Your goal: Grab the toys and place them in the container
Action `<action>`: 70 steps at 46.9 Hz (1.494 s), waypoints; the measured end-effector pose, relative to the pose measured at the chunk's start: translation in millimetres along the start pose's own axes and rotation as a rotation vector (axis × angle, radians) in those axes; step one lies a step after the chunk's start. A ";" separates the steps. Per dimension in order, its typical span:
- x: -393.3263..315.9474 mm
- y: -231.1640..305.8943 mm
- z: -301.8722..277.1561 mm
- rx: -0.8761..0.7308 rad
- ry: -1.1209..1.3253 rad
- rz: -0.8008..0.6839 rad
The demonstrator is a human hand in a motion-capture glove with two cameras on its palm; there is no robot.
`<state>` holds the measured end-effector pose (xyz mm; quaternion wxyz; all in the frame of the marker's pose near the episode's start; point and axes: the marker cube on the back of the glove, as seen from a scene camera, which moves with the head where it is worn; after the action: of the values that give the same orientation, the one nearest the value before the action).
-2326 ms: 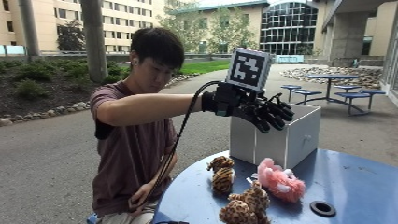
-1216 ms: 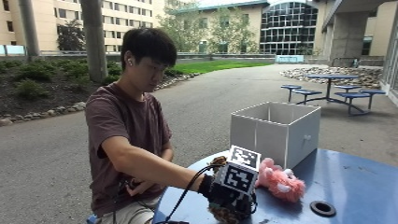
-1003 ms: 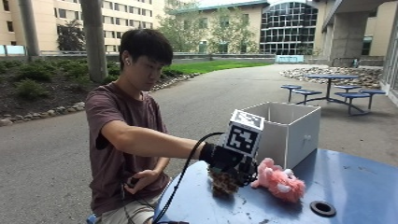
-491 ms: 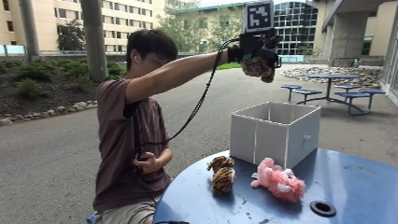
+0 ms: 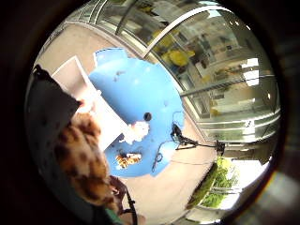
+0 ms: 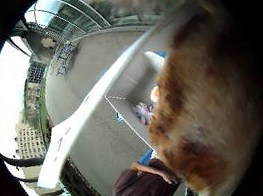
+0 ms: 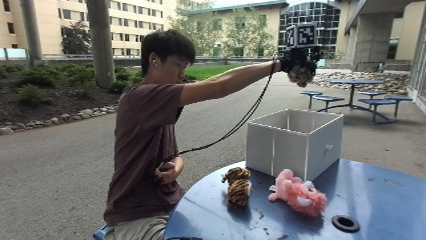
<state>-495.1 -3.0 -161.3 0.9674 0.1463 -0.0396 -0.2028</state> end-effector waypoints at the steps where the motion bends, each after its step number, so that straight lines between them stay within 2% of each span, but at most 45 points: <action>1: -9.3 -1.1 6.0 -0.007 0.010 -0.083; 4: -32.8 -7.1 20.7 -0.020 0.011 -0.173; 9: -45.7 -10.7 41.2 -0.030 0.024 -0.196; 15: -47.0 -0.6 59.9 -0.289 0.051 -0.244; 21: -35.2 7.8 51.2 -0.302 0.024 -0.250; 33: 44.2 42.4 10.9 -0.251 0.035 -0.142; 37: 100.5 70.7 -5.2 -0.242 0.045 -0.102; 45: 156.0 116.8 -31.3 -0.179 -0.009 0.019; 52: 214.3 175.5 -31.6 -0.172 0.004 0.007; 59: 254.8 220.0 -3.2 -0.216 -0.045 -0.088; 65: 331.2 260.6 72.6 -0.294 0.054 -0.241; 70: 304.9 273.4 147.0 -0.310 -0.033 -0.236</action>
<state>-132.1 73.7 66.0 0.9471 -0.0039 -0.0065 -0.3209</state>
